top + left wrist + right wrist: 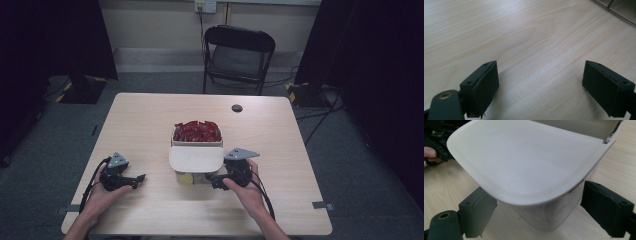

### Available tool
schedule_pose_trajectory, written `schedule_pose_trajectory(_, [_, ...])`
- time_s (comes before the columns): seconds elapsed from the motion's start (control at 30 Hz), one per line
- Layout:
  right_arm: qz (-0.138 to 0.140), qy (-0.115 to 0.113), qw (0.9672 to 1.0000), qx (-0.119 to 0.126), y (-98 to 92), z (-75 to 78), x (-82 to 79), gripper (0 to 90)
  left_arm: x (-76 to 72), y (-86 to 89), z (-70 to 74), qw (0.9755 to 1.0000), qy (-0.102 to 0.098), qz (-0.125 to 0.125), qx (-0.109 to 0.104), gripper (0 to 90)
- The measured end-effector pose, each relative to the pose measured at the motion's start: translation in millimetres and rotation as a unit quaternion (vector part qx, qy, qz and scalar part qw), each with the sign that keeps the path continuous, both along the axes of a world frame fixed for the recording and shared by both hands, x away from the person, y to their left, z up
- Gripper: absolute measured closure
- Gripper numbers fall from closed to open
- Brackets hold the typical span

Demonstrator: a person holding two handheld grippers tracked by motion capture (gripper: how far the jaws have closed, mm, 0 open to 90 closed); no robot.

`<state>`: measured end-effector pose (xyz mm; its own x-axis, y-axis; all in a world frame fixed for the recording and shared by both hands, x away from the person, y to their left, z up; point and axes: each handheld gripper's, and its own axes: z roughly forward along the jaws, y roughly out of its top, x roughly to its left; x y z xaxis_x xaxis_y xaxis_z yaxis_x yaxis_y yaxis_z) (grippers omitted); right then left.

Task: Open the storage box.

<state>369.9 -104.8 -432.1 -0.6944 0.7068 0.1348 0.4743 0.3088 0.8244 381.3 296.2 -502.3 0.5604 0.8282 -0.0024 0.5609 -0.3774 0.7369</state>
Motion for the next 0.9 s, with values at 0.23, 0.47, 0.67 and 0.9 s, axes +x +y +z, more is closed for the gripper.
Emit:
schedule_pose_trajectory(0.23, [-0.004, -0.007, 0.9999, 0.007, -0.6, 5.7, 1.6, 13.5, 0.0, 0.0, 0.0, 1.0000, 0.000, 0.000, 0.000, 13.3])
schedule_pose_trajectory(0.47, [-0.002, -0.011, 0.9999, 0.009, -1.1, 12.9, 5.8, 13.4, 0.0, 0.0, 0.0, 1.0000, 0.000, 0.000, 0.000, 13.3])
schedule_pose_trajectory(0.67, [-0.006, -0.015, 0.9997, 0.019, -1.9, 16.6, 8.1, 13.6, 0.0, 0.0, 0.0, 1.0000, 0.000, 0.000, 0.000, 13.3])
schedule_pose_trajectory(0.9, [-0.006, -0.017, 0.9996, 0.022, -1.9, 19.6, 9.2, 13.7, 0.0, 0.0, 0.0, 1.0000, 0.000, 0.000, 0.000, 13.3])
